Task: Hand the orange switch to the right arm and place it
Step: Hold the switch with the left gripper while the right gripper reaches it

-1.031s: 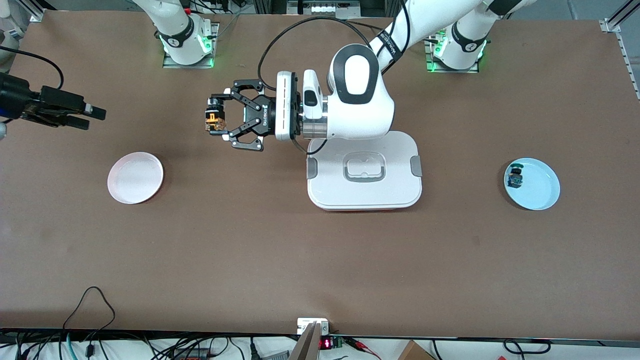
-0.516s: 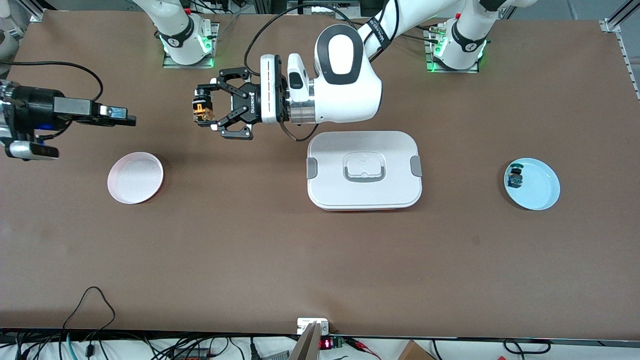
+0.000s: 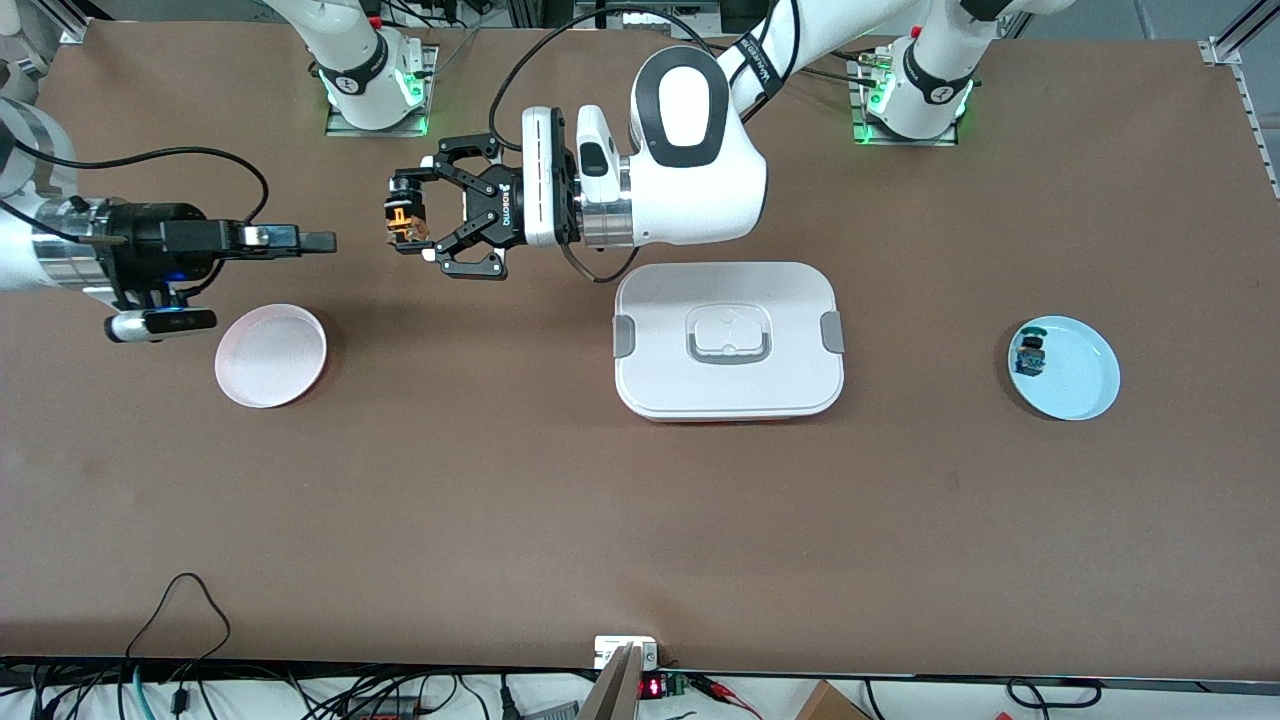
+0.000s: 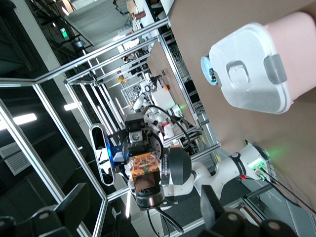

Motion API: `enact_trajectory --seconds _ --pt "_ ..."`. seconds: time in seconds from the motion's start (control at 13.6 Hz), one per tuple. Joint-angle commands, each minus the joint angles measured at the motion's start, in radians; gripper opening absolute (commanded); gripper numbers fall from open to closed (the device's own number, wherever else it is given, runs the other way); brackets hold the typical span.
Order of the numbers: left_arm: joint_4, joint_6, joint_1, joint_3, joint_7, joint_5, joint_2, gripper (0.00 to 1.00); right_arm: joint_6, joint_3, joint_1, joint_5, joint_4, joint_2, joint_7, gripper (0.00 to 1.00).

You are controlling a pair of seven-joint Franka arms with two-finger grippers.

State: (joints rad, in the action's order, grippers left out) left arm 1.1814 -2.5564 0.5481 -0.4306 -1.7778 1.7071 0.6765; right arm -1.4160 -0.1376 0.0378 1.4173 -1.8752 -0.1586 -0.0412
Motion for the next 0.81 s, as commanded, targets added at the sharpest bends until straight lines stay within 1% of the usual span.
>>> enact_trajectory --seconds 0.0,0.07,0.15,0.29,0.37,0.74 --pt "-0.008 -0.015 0.012 0.012 0.011 -0.004 -0.009 0.00 0.006 -0.002 0.030 0.038 0.002 -0.002 0.008 1.00" --pt "-0.008 -0.015 0.013 0.012 0.011 -0.006 -0.009 0.00 0.015 -0.002 0.040 0.081 0.002 -0.019 0.004 1.00" --pt "-0.008 -0.015 0.013 0.012 0.011 -0.004 -0.009 0.00 0.017 -0.002 0.053 0.104 0.001 -0.028 0.004 1.00" --pt "-0.008 -0.015 0.013 0.012 0.011 -0.004 -0.009 0.00 0.014 -0.002 0.059 0.118 0.004 -0.035 0.001 1.00" --pt "-0.008 -0.015 0.013 0.012 0.011 -0.004 -0.009 0.00 0.017 -0.002 0.062 0.143 0.002 -0.042 0.001 1.00" --pt "-0.008 -0.015 0.010 0.012 0.011 -0.004 -0.011 0.00 0.020 -0.002 0.089 0.153 0.004 -0.056 -0.003 1.00"
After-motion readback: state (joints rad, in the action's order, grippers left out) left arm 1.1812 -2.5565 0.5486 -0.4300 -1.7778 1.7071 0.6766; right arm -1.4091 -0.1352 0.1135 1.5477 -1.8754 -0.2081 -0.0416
